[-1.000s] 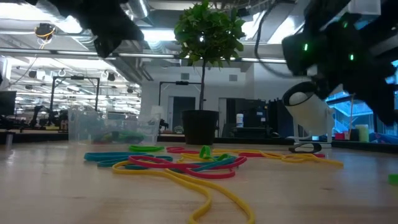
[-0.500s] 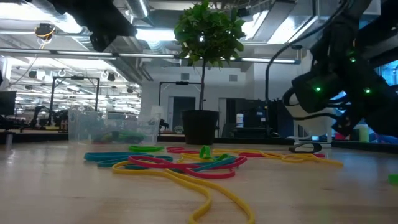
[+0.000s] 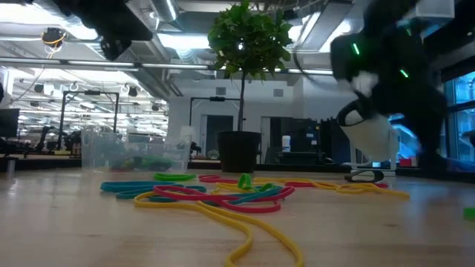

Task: Pick and place rubber bands into bin
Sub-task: Put the black rubber band into the transparent bin

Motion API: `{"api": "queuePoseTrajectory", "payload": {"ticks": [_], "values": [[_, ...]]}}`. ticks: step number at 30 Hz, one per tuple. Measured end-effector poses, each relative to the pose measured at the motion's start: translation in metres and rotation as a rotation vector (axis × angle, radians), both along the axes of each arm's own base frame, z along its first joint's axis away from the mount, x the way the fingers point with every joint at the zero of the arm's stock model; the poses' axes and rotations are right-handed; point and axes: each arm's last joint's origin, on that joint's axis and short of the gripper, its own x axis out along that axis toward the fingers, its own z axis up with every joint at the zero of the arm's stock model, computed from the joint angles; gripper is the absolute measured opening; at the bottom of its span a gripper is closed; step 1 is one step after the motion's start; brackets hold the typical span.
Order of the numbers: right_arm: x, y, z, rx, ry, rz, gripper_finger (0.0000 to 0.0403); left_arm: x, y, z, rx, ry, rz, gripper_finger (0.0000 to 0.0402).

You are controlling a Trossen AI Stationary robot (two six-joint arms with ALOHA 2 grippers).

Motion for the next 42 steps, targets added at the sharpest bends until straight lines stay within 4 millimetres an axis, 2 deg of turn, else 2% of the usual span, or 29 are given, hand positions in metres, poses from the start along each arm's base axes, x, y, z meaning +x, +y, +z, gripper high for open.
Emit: {"api": "queuePoseTrajectory", "payload": {"ticks": [5,9,12,14,17,20,25,29,35,42], "values": [[0.036,0.005,0.055,-0.159,-0.253,0.01,0.0004,-0.025,0.01,0.002,-0.012,0.038,0.07,0.0001],[0.072,0.007,0.094,-0.29,-0.563,0.06,0.0002,-0.039,0.014,-0.002,0.003,0.102,0.105,0.0001],[0.102,0.004,0.113,-0.366,-0.795,0.118,0.0002,-0.042,0.015,-0.003,0.032,0.121,0.09,0.0001],[0.124,-0.002,0.116,-0.413,-0.911,0.144,0.0002,-0.042,0.015,-0.002,0.058,0.122,0.072,0.0001],[0.162,-0.013,0.112,-0.475,-1.03,0.187,0.0002,-0.042,0.015,-0.002,0.092,0.127,0.052,0.0001],[0.2,-0.022,0.102,-0.532,-1.064,0.244,0.0002,-0.042,0.014,-0.002,0.115,0.129,0.037,0.0001],[0.259,-0.038,0.073,-0.581,-1.069,0.284,0.0013,-0.042,0.013,-0.003,0.106,0.131,-0.027,0.0001],[0.296,-0.052,0.05,-0.596,-1.067,0.276,0.0034,-0.042,0.012,-0.003,0.096,0.13,-0.045,0.0001],[0.325,-0.064,0.02,-0.452,-1.036,0.294,0.0087,-0.042,0.011,-0.003,0.106,0.132,-0.079,0.0001],[0.329,-0.073,0.021,-0.435,-1.011,0.271,0.0172,-0.045,0.011,-0.004,0.104,0.148,-0.1,0.0001]]}}
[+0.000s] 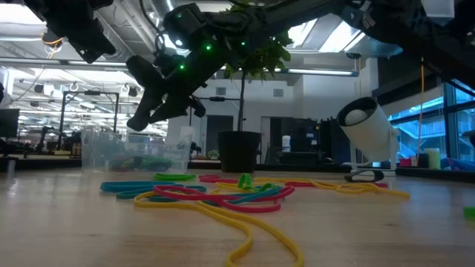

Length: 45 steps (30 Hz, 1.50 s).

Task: Pick and place rubber bands into bin
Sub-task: Put the black rubber band into the transparent bin, then put the blue rubber band into the transparent bin

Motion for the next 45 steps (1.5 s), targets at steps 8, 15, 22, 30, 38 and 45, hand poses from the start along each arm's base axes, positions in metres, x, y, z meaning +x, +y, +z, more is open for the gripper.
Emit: {"api": "queuePoseTrajectory", "payload": {"ticks": [8,15,22,30,38,45], "values": [[-0.005,-0.007,0.01,-0.001,0.004,-0.017,0.0229,0.0,0.0,0.001,-0.004,-0.016,0.005,0.0001],[-0.018,-0.004,0.026,0.055,0.072,-0.036,0.0179,0.0,0.0,0.001,-0.019,-0.014,0.025,0.0001],[-0.042,0.017,0.069,-0.007,0.151,0.043,0.0013,0.003,0.0,-0.001,0.043,0.006,-0.001,0.0001],[-0.091,0.059,0.054,0.015,0.28,0.088,0.0004,0.017,-0.004,-0.01,0.024,0.091,-0.048,0.0001],[-0.199,0.086,0.036,0.15,0.154,0.024,0.0004,0.053,-0.015,-0.026,0.024,0.173,-0.066,0.0001],[-0.292,0.106,0.023,0.261,0.143,0.012,0.0002,0.096,-0.033,-0.031,0.001,0.286,-0.013,0.0001]]}}
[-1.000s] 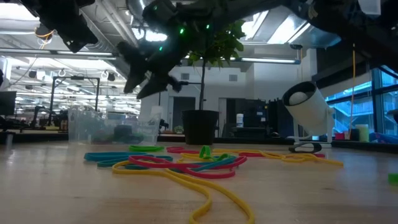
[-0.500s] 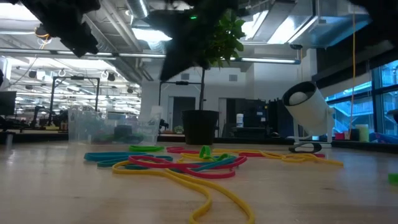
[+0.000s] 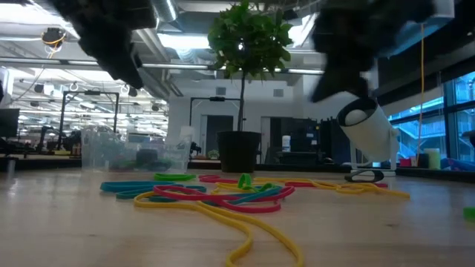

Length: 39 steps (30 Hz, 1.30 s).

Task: Pick and place rubber bands into bin
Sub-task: Put the blue rubber band into the transparent bin

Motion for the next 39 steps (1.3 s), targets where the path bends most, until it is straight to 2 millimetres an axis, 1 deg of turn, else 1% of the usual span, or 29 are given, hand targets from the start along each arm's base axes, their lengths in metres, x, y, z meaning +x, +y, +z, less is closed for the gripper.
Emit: {"api": "queuePoseTrajectory", "payload": {"ticks": [3,7,10,12,16,19,24,27,28,31,32,35,38,39], "values": [[-0.031,0.008,-0.004,0.061,0.041,0.005,0.0002,0.021,-0.011,-0.002,-0.013,0.054,0.008,0.0001],[-0.063,0.018,-0.006,0.087,0.17,0.036,0.0002,0.046,-0.026,-0.006,-0.034,0.123,0.036,0.0001],[-0.08,0.023,-0.006,0.07,0.264,0.057,0.0002,0.061,-0.035,-0.013,-0.042,0.179,0.089,0.0001],[-0.086,0.025,-0.007,0.051,0.297,0.073,0.0002,0.07,-0.041,-0.019,-0.068,0.208,0.091,0.0003],[-0.088,0.028,-0.007,0.016,0.31,0.135,0.0002,0.087,-0.049,-0.036,-0.107,0.269,0.137,0.0022],[-0.089,0.03,-0.007,-0.006,0.308,0.174,0.0002,0.094,-0.051,-0.053,-0.128,0.321,0.212,0.0046],[-0.089,0.032,-0.007,-0.043,0.301,0.236,0.0002,0.098,-0.055,-0.081,-0.134,0.4,0.289,0.0084],[-0.088,0.033,-0.006,-0.047,0.292,0.247,0.0002,0.1,-0.057,-0.094,-0.119,0.438,0.306,0.0097],[-0.087,0.033,-0.006,-0.046,0.284,0.248,0.0002,0.101,-0.058,-0.096,-0.119,0.442,0.303,0.0098],[-0.086,0.033,-0.005,-0.046,0.271,0.252,0.0002,0.1,-0.061,-0.105,-0.106,0.48,0.295,0.0088],[-0.085,0.034,-0.005,-0.048,0.258,0.26,0.0002,0.099,-0.063,-0.106,-0.104,0.489,0.292,0.0076],[-0.082,0.035,-0.003,-0.05,0.219,0.27,0.0002,0.096,-0.067,-0.107,-0.068,0.492,0.294,0.0019],[-0.079,0.036,-0.001,-0.059,0.181,0.283,0.0003,0.094,-0.07,-0.105,-0.057,0.474,0.326,0.0004],[-0.079,0.036,0.0,-0.059,0.173,0.284,0.0003,0.095,-0.07,-0.101,-0.071,0.463,0.333,0.0003]]}}
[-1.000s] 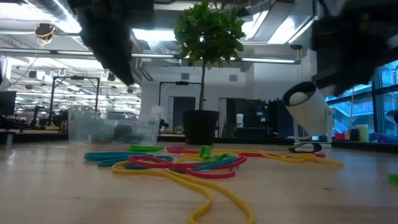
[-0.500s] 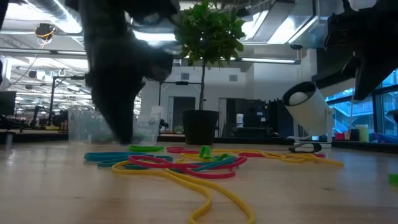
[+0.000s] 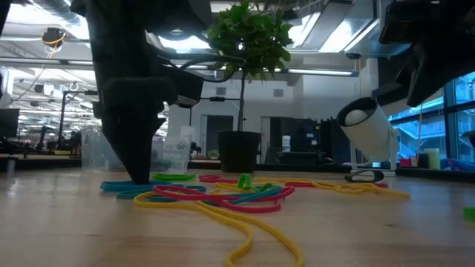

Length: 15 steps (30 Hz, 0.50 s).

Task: Pick and place rubber bands into bin
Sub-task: Put the blue rubber band into the transparent bin

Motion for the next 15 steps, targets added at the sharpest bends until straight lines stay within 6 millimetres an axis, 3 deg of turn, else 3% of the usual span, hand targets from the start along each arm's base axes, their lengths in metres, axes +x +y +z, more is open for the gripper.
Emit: {"api": "queuePoseTrajectory", "payload": {"ticks": [3,6,11,15], "values": [[0.001,0.0,0.0,-0.005,-0.012,-0.009,0.0003,0.003,-0.002,0.012,-0.016,0.002,0.013,0.0003],[0.001,0.0,0.001,-0.006,-0.017,-0.01,0.0003,0.006,-0.005,0.04,-0.004,-0.015,-0.011,0.0002],[0.001,-0.001,0.001,-0.028,-0.028,-0.039,0.0003,0.003,0.007,0.088,0.111,0.013,-0.003,0.0002],[0.002,-0.001,0.001,-0.011,-0.038,-0.084,0.0003,-0.012,0.026,0.122,0.24,0.015,0.039,0.0002]]}}
